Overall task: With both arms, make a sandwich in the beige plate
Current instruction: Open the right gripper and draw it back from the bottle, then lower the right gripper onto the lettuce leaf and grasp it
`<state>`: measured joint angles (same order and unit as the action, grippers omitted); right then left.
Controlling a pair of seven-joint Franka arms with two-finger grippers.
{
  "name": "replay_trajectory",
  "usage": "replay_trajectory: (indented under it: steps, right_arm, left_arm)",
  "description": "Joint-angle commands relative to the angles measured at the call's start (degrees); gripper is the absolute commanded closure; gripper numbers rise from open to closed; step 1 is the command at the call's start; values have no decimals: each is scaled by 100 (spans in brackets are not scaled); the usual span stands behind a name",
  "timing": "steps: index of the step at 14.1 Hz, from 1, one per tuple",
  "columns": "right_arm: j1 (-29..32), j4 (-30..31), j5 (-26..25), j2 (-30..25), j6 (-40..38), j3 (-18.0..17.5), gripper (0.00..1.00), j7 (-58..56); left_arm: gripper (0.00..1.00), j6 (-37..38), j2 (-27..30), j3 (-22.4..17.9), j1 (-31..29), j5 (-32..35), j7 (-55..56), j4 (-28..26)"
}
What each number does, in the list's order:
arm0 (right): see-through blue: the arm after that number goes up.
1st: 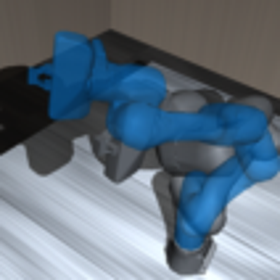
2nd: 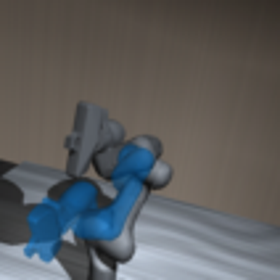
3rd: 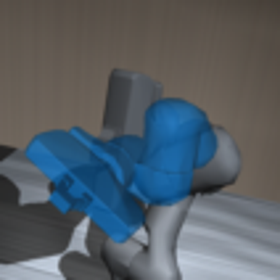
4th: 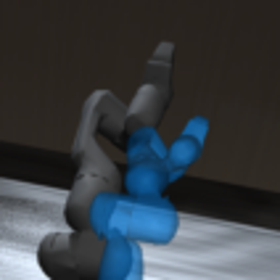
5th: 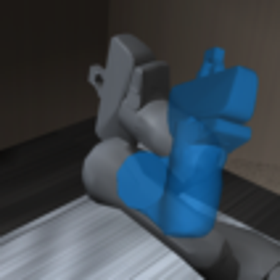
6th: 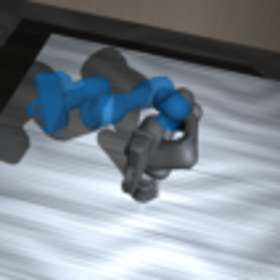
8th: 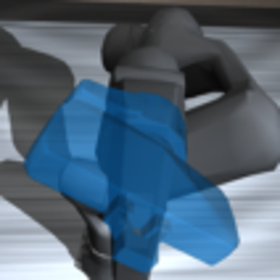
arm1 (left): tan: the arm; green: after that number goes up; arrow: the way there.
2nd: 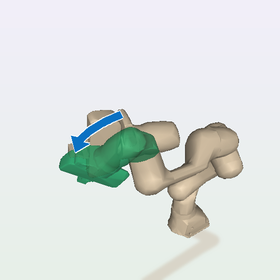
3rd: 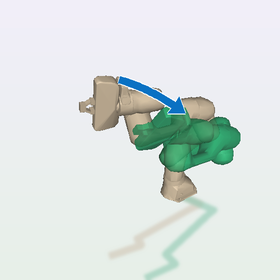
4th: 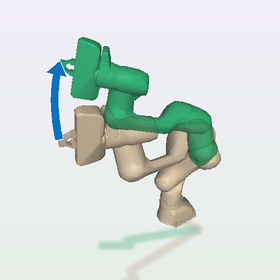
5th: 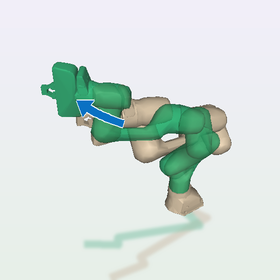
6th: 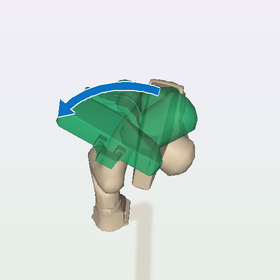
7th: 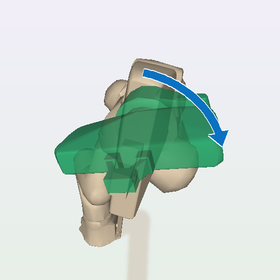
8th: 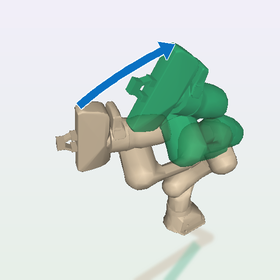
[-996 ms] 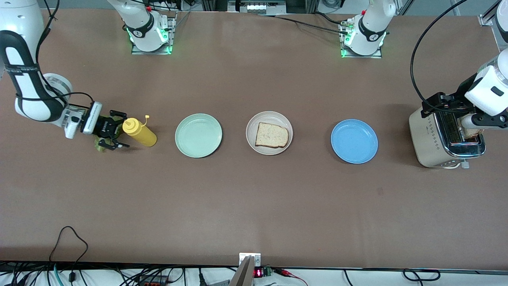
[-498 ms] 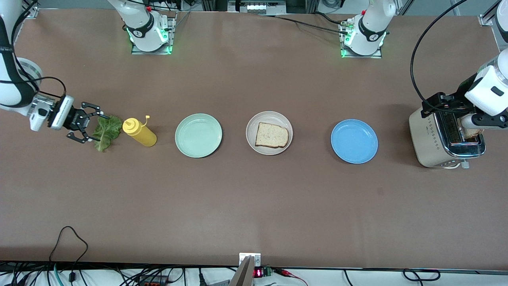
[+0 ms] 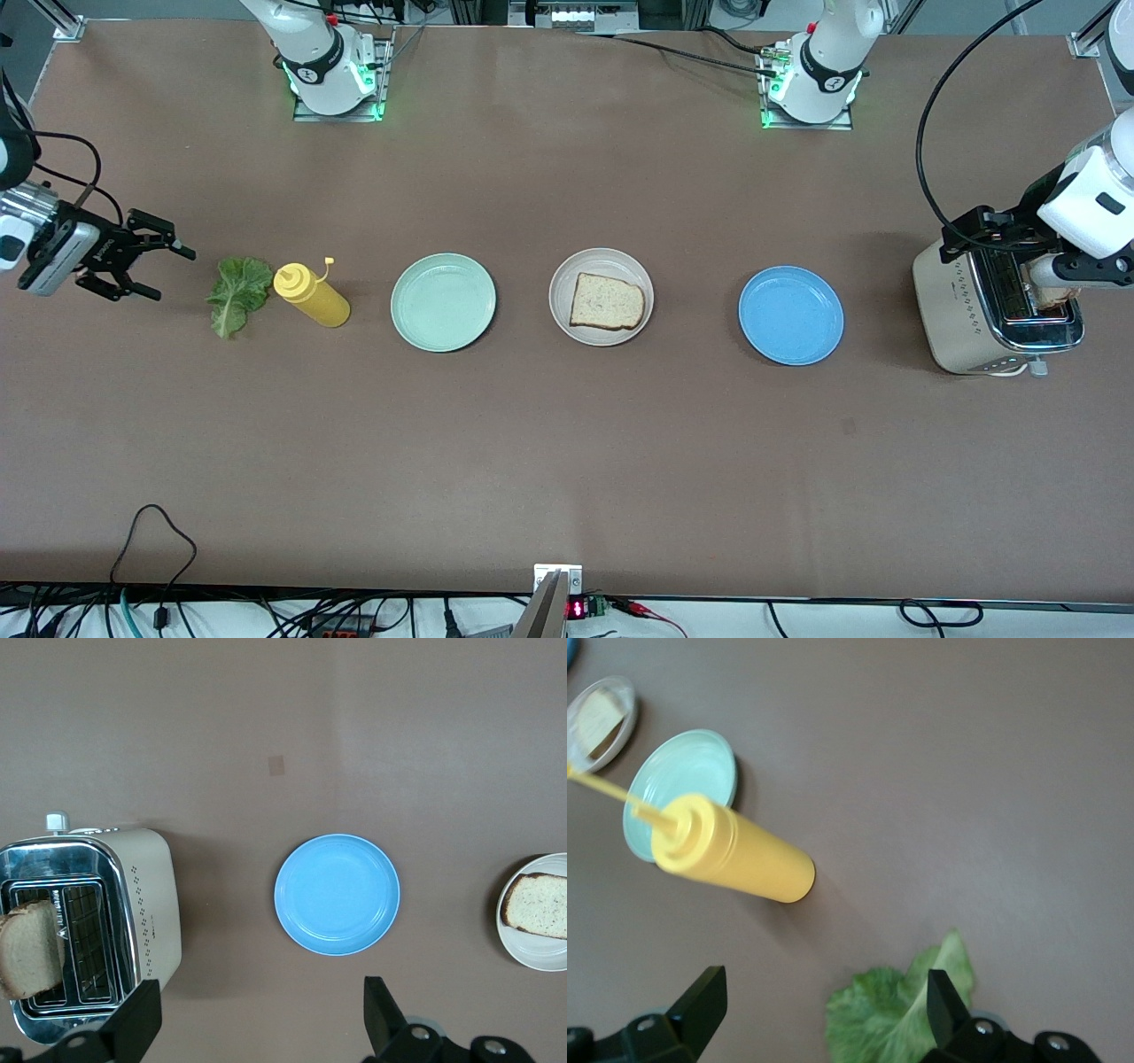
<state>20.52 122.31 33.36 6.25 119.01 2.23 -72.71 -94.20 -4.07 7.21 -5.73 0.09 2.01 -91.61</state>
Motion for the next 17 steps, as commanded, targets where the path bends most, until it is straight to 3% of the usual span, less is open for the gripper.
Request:
replay_trajectory:
  steps: [1,9,13,17]
  right_arm:
    - [-249,-250,-758,-133,70,-38,0,2104]
    - [-803,-629,-3201,121,26,-73,0,6562]
    - [-847,-726,-3660,744,140,-196,0,7630]
    - [-839,-717,-3810,1079,508,-205,0,7589]
  left_arm:
    - [0,-55,144,18,-7,61,54,-147]
    - [0,-29,144,18,-7,61,54,-147]
    - [0,-11,144,18,-7,61,54,-155]
    - [0,-11,135,18,-7,61,54,-155]
